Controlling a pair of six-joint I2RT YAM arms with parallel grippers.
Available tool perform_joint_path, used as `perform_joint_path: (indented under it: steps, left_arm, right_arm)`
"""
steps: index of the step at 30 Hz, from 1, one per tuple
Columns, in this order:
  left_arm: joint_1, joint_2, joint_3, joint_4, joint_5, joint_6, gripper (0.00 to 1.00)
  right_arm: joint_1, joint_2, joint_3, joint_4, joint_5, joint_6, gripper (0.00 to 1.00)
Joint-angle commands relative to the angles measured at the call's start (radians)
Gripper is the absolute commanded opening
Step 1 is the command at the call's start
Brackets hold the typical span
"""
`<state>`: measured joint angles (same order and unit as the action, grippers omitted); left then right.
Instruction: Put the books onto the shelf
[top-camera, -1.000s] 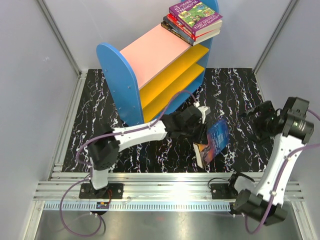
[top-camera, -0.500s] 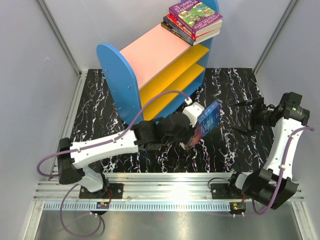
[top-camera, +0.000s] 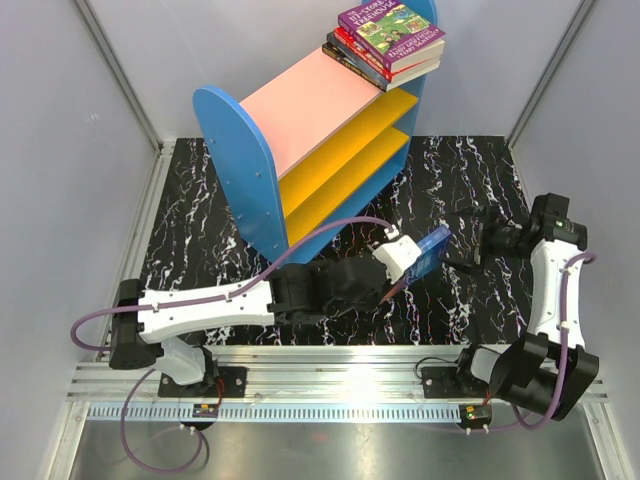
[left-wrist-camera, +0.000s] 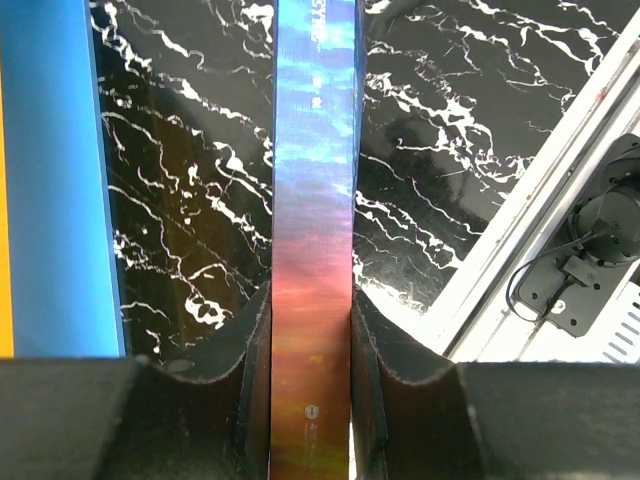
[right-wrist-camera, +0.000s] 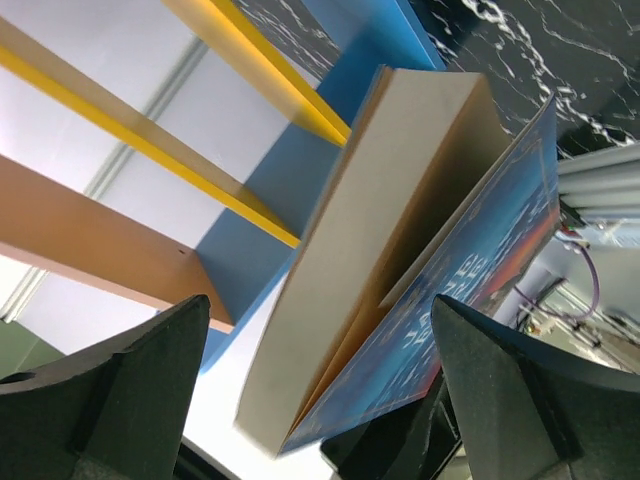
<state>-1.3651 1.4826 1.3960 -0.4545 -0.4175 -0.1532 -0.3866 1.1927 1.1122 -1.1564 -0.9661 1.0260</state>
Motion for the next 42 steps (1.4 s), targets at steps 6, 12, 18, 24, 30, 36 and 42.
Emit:
perform_joint_path:
  steps: [6, 12, 18, 24, 30, 36, 42]
  left_arm:
    - [-0.049, -0.077, 0.1, 0.234, -0.107, 0.084, 0.0]
    - [-0.107, -0.082, 0.109, 0.24, -0.2, 0.107, 0.0]
    - [-0.109, -0.125, 0.118, 0.16, -0.248, 0.041, 0.05]
    - [-0.112, -0.133, 0.141, 0.038, -0.253, -0.023, 0.12]
    - [-0.114, -0.179, 0.153, -0.044, -0.286, -0.129, 0.71]
    - [-0.114, -0.234, 0.155, -0.171, -0.326, -0.195, 0.89]
    - [-0.114, -0.228, 0.204, -0.271, -0.327, -0.232, 0.89]
  right_arm:
    - [0.103, -0.054, -0.11, 0.155, -0.066, 0.105, 0.77]
    - [0.123, -0.021, -0.054, 0.164, -0.075, 0.097, 0.0]
    - [0.123, 0.142, 0.37, 0.094, -0.083, -0.005, 0.0]
    - [0.205, 0.537, 1.416, -0.249, -0.039, -0.112, 0.0]
    - [0.567, 0.616, 1.519, 0.345, -0.138, 0.246, 0.0]
    - [0.696, 0.677, 1.676, 0.719, -0.123, 0.295, 0.0]
    - [0.697, 0.591, 1.582, 0.778, 0.016, 0.039, 0.0]
